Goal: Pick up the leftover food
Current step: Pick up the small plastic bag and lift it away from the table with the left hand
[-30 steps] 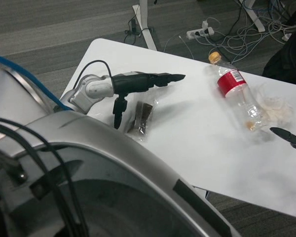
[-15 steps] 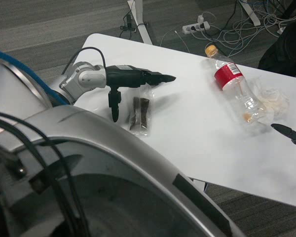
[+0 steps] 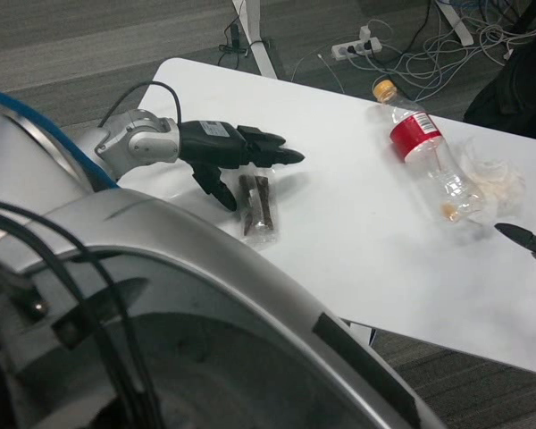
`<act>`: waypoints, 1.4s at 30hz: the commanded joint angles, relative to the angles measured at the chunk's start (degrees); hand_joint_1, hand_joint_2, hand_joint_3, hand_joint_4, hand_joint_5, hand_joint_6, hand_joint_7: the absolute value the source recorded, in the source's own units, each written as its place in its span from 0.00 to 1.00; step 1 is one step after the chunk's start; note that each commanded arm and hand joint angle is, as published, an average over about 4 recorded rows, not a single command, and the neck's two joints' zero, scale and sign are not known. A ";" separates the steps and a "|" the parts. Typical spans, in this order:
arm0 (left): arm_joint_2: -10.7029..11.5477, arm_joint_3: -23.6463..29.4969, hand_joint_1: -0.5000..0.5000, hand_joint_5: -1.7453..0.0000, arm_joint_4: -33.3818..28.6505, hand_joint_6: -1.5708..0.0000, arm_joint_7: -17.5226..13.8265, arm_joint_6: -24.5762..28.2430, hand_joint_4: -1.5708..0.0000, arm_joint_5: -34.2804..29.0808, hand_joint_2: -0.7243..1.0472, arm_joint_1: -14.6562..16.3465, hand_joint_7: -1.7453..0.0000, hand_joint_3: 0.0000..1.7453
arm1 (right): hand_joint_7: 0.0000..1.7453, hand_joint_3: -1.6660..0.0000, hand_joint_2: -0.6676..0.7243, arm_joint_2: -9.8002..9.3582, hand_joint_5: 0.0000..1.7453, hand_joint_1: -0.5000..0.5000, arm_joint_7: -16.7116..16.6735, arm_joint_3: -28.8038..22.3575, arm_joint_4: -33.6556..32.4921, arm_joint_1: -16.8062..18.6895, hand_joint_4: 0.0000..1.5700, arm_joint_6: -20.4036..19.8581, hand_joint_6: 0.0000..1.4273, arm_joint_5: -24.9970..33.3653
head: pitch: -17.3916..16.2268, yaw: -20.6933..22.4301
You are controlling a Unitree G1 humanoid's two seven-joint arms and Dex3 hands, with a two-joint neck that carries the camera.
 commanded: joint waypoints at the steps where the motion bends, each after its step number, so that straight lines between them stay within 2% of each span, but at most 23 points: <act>1: 1.13 -1.58 0.00 1.00 2.28 1.00 0.33 -0.12 0.99 2.67 1.00 -1.06 1.00 0.05 | 0.00 0.95 0.49 -0.71 0.00 0.08 0.07 0.32 -0.31 0.60 0.03 -0.23 0.00 0.63 | 0.00 -0.21; 5: 0.96 -2.37 0.00 1.00 4.74 1.00 0.27 -0.08 0.98 5.11 1.00 -2.49 1.00 0.05 | 0.00 0.95 0.49 -0.67 0.00 0.08 0.07 0.23 -0.48 0.60 0.02 -0.23 0.00 0.59 | -0.19 -0.53; 11: -0.85 -1.14 0.00 1.00 7.33 1.00 -0.08 -1.66 0.95 9.10 1.00 -3.90 1.00 0.05 | 0.00 0.95 0.48 -0.63 0.00 0.08 0.07 -0.12 -1.14 0.86 0.03 -0.23 0.00 0.50 | -0.03 -0.78; 18: -1.99 -1.14 0.00 1.00 8.78 1.00 0.49 -1.75 0.93 9.90 1.00 -3.94 1.00 0.12 | 0.00 0.95 0.45 -0.54 0.00 0.08 0.07 -0.47 -1.71 1.56 0.04 -0.41 0.00 0.41 | 0.42 -1.45; 24: -3.66 -0.13 0.00 1.00 9.18 0.92 1.59 -0.08 0.87 13.24 1.00 -4.51 0.91 0.24 | 0.00 0.95 0.48 0.17 0.00 0.08 0.07 -1.48 -2.46 2.35 0.04 -0.45 0.00 0.19 | 0.84 -2.04; 27: -4.36 0.07 0.00 1.00 8.83 0.82 1.74 1.64 0.78 14.11 0.98 -4.93 0.75 0.31 | 0.00 0.95 0.47 0.45 0.00 0.08 0.07 -1.92 -2.72 2.70 0.04 -0.49 0.00 0.15 | 1.09 -2.42; 30: -5.20 0.16 0.00 0.84 8.45 0.63 2.03 3.33 0.58 14.77 0.91 -5.13 0.52 0.37 | 0.00 0.95 0.45 0.85 0.00 0.08 0.07 -2.58 -2.92 3.06 0.04 -0.52 0.00 0.08 | 1.29 -2.85; 31: -5.42 0.18 0.00 0.75 8.43 0.54 2.07 3.83 0.48 14.86 0.90 -5.17 0.43 0.39 | 0.00 0.95 0.45 0.91 0.00 0.08 0.07 -2.71 -2.94 3.10 0.03 -0.54 0.00 0.06 | 1.35 -2.99; 35: -6.12 0.23 0.00 0.51 8.48 0.32 2.29 5.24 0.20 15.52 0.86 -5.35 0.23 0.49 | 0.00 0.95 0.45 1.04 0.00 0.08 0.07 -3.19 -2.94 3.45 0.03 -0.67 0.00 -0.03 | 1.56 -3.38; 38: -6.41 0.25 0.00 0.31 8.15 0.19 2.49 6.36 0.05 16.05 0.80 -5.35 0.16 0.58 | 0.00 0.95 0.45 1.11 0.00 0.08 0.07 -3.44 -3.01 3.65 0.03 -0.69 0.00 -0.09 | 1.73 -3.58; 42: -7.22 1.15 0.00 0.15 7.16 0.16 2.64 8.40 0.00 16.18 0.81 -5.35 0.20 0.55 | 0.00 0.95 0.45 1.13 0.00 0.08 0.07 -3.54 -3.03 3.67 0.02 -0.80 0.00 -0.11 | 2.02 -3.79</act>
